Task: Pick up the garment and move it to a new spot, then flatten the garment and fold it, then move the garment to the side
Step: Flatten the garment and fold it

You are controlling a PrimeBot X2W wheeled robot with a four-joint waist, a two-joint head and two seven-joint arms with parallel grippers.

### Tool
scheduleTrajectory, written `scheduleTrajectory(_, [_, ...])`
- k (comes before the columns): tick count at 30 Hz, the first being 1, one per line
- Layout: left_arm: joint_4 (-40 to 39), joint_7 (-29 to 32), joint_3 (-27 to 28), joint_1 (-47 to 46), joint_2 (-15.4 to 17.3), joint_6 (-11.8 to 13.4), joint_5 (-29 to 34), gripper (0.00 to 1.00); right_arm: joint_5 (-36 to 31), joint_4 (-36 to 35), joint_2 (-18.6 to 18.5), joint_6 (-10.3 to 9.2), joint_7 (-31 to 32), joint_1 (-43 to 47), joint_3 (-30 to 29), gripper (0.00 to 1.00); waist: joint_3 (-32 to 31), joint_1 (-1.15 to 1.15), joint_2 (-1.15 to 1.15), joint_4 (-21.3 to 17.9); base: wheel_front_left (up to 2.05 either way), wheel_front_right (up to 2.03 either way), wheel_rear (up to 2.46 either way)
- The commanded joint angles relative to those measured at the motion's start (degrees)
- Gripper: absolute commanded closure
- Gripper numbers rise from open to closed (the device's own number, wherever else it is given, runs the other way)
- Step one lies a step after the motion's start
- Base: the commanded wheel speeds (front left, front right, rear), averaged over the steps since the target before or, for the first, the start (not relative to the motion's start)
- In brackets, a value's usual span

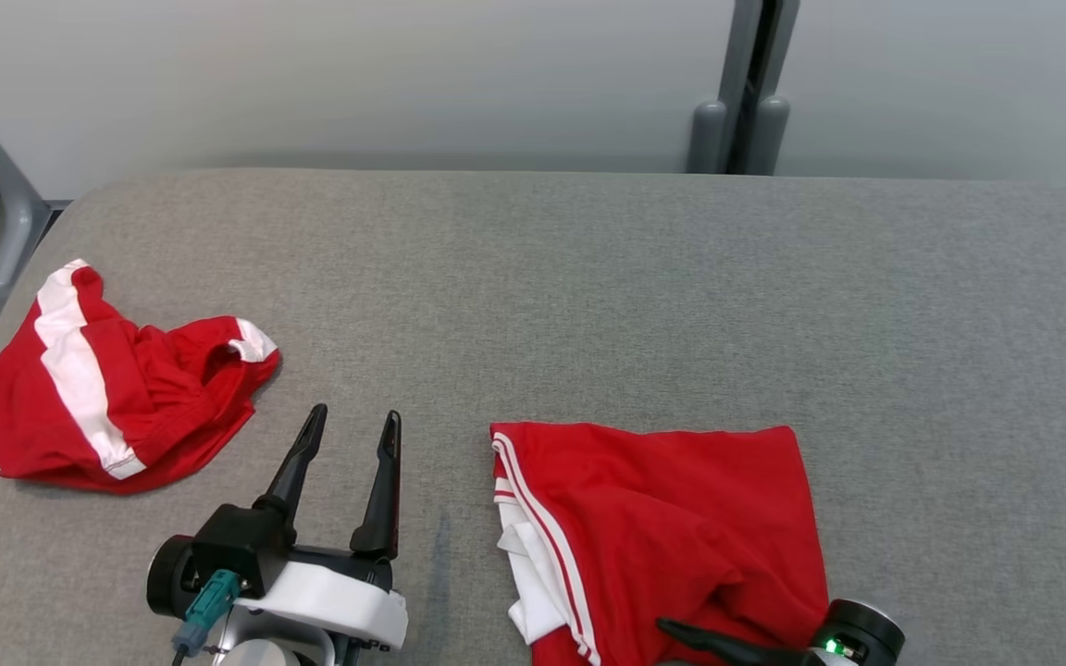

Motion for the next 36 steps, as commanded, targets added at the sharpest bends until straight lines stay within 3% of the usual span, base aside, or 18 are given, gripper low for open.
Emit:
scheduleTrajectory(1, [-0.1,-0.2,0.0,-0.7,0.2,0.3,-0.3,0.0,0.0,1.4,-0.8,-0.02,0.5,-1.9,2.0,0.0,0.3,0.0,0.0,0.9,0.0,0.0,0.0])
scheduleTrajectory(6, [0.0,-0.2,-0.1,-1.0,0.2,0.5,-0.8,0.0,-1.1,6.1,-0.9,-0.02,0.2,-6.2,6.6,0.0,0.8,0.0,0.0,2.8,0.0,0.0,0.0])
scheduleTrajectory(19, [-0.1,-0.2,-0.2,-1.4,0.2,0.7,-1.3,0.0,-0.4,13.0,0.5,-0.02,-1.3,-9.3,9.8,0.0,1.6,0.0,0.0,4.9,0.0,0.0,0.0])
scheduleTrajectory(20, [-0.1,-0.2,-0.3,-1.4,0.2,0.7,-1.4,0.0,-0.4,13.9,0.7,-0.02,-1.3,-9.6,10.1,0.54,1.8,0.0,0.0,5.0,0.0,0.0,0.0])
scheduleTrajectory(21, [-0.2,-0.2,-0.3,-1.5,0.2,0.8,-1.4,0.0,-0.4,14.4,0.9,-0.02,-1.4,-9.8,10.2,0.62,1.8,0.0,0.0,5.0,0.0,0.0,0.0])
scheduleTrajectory(22, [-0.2,-0.2,-0.3,-1.5,0.2,0.8,-1.4,0.0,-0.5,14.9,1.1,-0.02,-1.4,-10.0,10.4,0.85,1.9,0.0,0.0,5.0,0.0,0.0,0.0])
scheduleTrajectory(23, [-0.2,-0.2,-0.3,-1.6,0.2,0.9,-1.4,0.0,-0.6,15.4,1.2,-0.02,-1.4,-9.9,10.5,1.0,2.0,0.0,0.0,5.1,0.0,0.0,0.0])
scheduleTrajectory(29, [-0.1,-0.2,-0.3,-1.6,0.2,0.9,-1.4,0.0,0.1,17.5,2.0,-0.03,-2.0,-10.6,10.6,1.0,2.1,0.0,0.0,5.1,0.0,0.0,0.0])
scheduleTrajectory(36, [0.4,-0.2,0.1,-1.3,0.2,0.7,-1.0,0.0,5.0,12.7,3.7,-0.02,-3.6,-11.4,10.9,1.0,1.5,0.0,0.0,4.9,0.0,0.0,0.0])
